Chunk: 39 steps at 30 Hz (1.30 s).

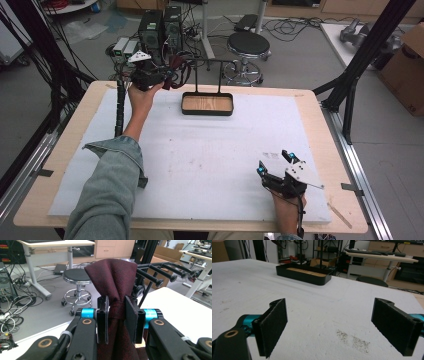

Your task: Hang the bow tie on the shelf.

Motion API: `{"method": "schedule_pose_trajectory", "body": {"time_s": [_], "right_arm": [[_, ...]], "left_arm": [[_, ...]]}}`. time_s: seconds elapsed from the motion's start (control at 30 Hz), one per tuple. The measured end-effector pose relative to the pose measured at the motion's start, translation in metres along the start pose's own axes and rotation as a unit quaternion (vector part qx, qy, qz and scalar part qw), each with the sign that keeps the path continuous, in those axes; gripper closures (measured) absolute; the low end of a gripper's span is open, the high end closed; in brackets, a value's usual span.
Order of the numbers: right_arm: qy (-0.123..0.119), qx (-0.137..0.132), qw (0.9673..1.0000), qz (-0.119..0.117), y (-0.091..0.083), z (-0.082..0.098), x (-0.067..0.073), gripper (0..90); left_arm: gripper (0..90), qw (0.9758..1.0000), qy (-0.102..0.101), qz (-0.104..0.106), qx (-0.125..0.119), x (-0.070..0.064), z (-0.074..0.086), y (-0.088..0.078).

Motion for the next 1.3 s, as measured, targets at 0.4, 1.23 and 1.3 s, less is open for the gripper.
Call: {"method": "schedule_pose_trajectory", "body": {"time_s": [0.4, 1.23, 1.3], "right_arm": [[-0.002, -0.002, 1.0000, 0.000, 0.000, 0.000, 0.001, 12.5], [-0.007, 0.002, 1.0000, 0.000, 0.001, 0.000, 0.002, 12.5], [-0.007, 0.002, 1.0000, 0.000, 0.001, 0.000, 0.002, 12.5]], "left_arm": [[69.9, 0.9999, 0.014, -0.002, -0.002, -0.005, -0.003, -0.002], [47.4, 0.9984, 0.035, 0.019, -0.041, -0.014, -0.023, -0.075], [46.5, 0.9975, 0.046, 0.022, -0.050, -0.021, -0.026, -0.085]]}}
Point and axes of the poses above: each handheld gripper's, and its own axes: y roughly forward along the jaws, z roughly out of its underside, x roughly to its left, the point moved 5 cm from there along y, roughly forward along the jaws, and after that the axes turned 1 degree about -x, right-handed, at the moved point
